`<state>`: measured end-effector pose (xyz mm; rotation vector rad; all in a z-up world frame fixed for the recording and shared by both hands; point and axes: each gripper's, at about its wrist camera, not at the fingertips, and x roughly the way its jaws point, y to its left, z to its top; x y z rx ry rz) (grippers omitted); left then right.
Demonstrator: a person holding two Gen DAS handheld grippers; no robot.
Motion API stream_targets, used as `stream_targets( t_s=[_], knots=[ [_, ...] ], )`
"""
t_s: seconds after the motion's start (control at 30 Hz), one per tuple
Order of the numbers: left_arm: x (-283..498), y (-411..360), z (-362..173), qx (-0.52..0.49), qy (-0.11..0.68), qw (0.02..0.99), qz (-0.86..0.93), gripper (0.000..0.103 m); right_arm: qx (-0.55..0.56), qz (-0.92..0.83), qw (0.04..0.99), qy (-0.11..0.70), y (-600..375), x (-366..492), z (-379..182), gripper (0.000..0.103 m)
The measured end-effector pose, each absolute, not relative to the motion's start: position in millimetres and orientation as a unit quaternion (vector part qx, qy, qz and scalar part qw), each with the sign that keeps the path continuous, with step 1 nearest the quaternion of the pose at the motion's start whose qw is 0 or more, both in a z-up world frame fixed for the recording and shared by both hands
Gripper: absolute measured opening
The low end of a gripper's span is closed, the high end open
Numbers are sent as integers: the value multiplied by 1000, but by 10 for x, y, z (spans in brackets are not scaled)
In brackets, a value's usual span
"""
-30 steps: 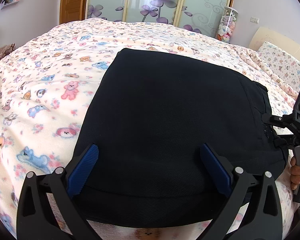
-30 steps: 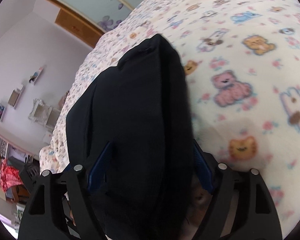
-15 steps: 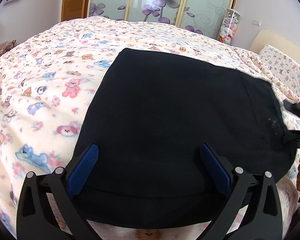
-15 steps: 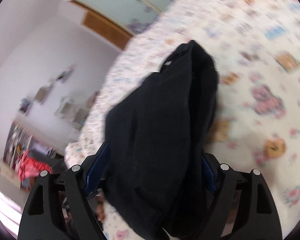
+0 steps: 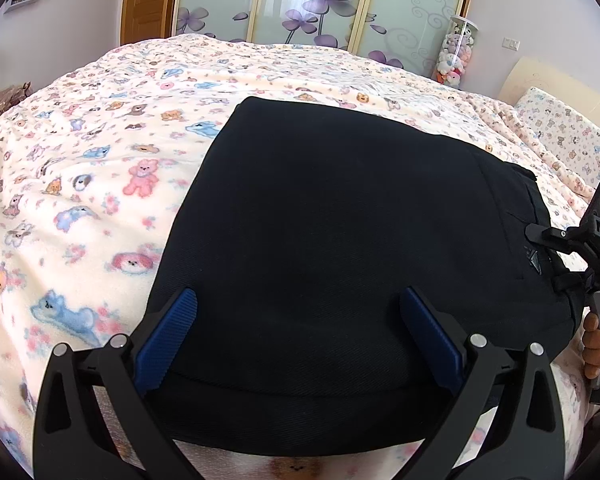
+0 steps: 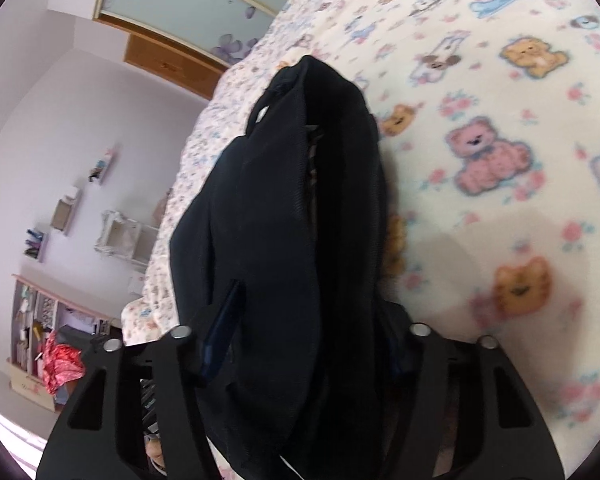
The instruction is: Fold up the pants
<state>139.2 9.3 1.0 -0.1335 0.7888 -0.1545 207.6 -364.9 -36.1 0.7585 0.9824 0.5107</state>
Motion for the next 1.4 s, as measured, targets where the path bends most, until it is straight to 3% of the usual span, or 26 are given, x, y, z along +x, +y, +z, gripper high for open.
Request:
stream_targets(
  t_s=[0.1, 0.2, 0.53, 0.67, 0.93, 1.1, 1.23, 1.4],
  knots=[
    [1394, 95, 8, -65, 384, 918, -75, 101, 369, 253, 779, 439, -3642, 2083, -353, 41],
    [1397, 101, 5, -67, 385, 918, -73, 101, 357, 256, 792, 424, -3569, 2058, -236, 37],
    [1378, 217, 20, -89, 380, 917, -80, 101, 301, 268, 829, 387, -3281, 1967, 63, 36],
    [1349, 641, 237, -196, 370, 895, -154, 101, 317, 262, 820, 398, -3334, 1989, -50, 36],
    [2102, 1177, 334, -175, 475, 850, -143, 101, 321, 262, 818, 399, -3380, 1989, -90, 36],
    [2405, 993, 192, -219, 524, 787, -241, 101, 329, 259, 816, 399, -3430, 1973, -120, 36],
    [2511, 796, 29, -194, 563, 770, -230, 101, 330, 260, 814, 400, -3439, 1958, -129, 36],
    [2567, 1042, -162, -300, 560, 736, -233, 100, 331, 259, 813, 403, -3449, 1920, -164, 36]
  ],
)
